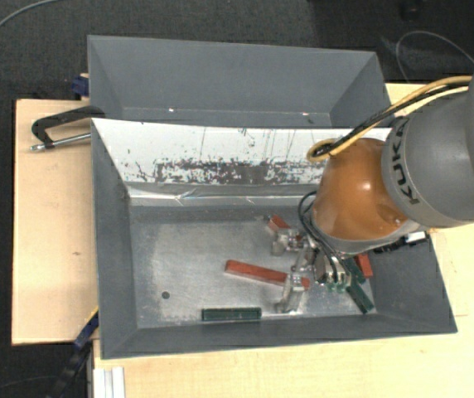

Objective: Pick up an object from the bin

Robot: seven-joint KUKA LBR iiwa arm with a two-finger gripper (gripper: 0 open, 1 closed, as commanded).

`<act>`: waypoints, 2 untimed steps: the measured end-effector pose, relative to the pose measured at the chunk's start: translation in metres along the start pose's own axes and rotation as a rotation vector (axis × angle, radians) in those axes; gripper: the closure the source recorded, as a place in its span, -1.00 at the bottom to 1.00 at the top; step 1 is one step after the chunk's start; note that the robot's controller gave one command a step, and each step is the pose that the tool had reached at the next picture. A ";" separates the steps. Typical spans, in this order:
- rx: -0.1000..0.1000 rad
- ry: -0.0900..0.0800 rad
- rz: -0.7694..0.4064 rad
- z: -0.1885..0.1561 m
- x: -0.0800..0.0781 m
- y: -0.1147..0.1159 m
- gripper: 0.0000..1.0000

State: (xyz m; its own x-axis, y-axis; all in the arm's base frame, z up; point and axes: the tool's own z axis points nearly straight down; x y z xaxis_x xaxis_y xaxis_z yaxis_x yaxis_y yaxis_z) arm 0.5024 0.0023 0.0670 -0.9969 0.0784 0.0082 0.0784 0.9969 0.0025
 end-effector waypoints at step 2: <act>0.000 -0.024 0.008 -0.219 -0.020 0.002 1.00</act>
Offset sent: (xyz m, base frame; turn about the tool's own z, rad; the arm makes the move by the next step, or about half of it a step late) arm 0.0000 0.0000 0.0000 0.0000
